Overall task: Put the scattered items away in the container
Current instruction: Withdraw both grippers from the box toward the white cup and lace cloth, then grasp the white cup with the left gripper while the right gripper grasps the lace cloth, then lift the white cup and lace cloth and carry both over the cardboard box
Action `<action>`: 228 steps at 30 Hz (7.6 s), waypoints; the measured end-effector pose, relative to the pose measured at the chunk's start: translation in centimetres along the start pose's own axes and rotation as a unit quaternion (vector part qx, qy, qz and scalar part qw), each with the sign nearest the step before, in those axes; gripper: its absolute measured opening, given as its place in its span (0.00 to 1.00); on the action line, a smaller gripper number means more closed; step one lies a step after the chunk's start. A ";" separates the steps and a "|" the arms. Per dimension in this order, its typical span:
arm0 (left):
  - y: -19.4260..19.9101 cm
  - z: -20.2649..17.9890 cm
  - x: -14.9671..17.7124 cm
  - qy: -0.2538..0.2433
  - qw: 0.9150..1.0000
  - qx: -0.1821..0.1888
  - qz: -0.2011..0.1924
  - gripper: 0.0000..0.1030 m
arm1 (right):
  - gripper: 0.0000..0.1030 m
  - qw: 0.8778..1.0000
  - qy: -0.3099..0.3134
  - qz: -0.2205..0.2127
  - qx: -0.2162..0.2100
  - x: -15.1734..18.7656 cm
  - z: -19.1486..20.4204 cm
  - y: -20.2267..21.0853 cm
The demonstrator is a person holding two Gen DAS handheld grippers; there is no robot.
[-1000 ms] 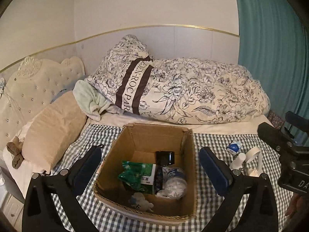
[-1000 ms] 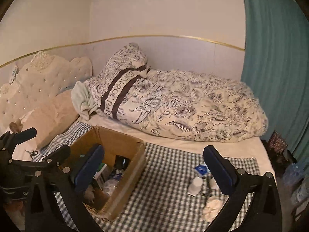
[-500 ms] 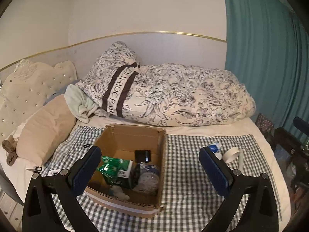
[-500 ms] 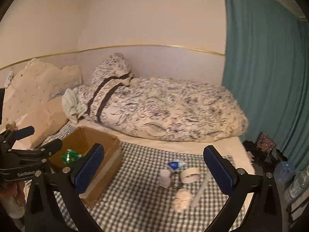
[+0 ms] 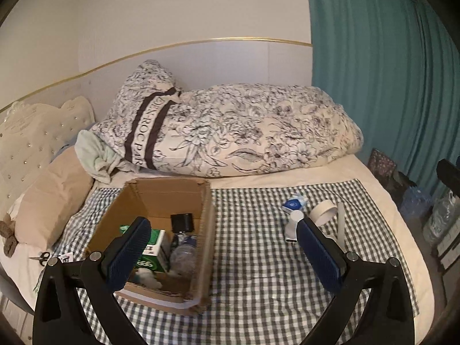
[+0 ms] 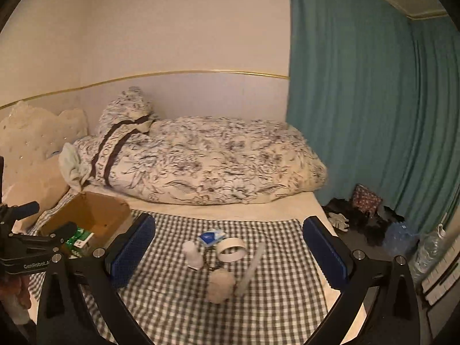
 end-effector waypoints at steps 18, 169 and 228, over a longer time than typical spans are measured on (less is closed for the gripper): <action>-4.7 -5.7 1.6 -0.044 0.998 0.032 0.031 1.00 | 1.00 0.998 -0.036 0.045 -0.003 3.7 -5.4 -4.3; 2.5 -0.7 1.9 -0.012 0.997 0.066 -0.036 0.43 | 0.11 0.986 -0.006 0.067 -0.155 5.0 5.8 -1.1; -9.4 19.0 4.5 0.059 0.996 -0.030 0.063 0.43 | 0.11 0.944 0.115 0.129 -0.280 3.6 30.0 -13.9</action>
Point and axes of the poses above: each gripper's, at about its wrist camera, not at the fingertips, and y roughly against the way its jaws point, z to its left, x to its underside, the point moved 4 cm from there along -y, roughly the way its jaws point, and after that the axes turned 4 degrees about z, right-handed, at the moved point
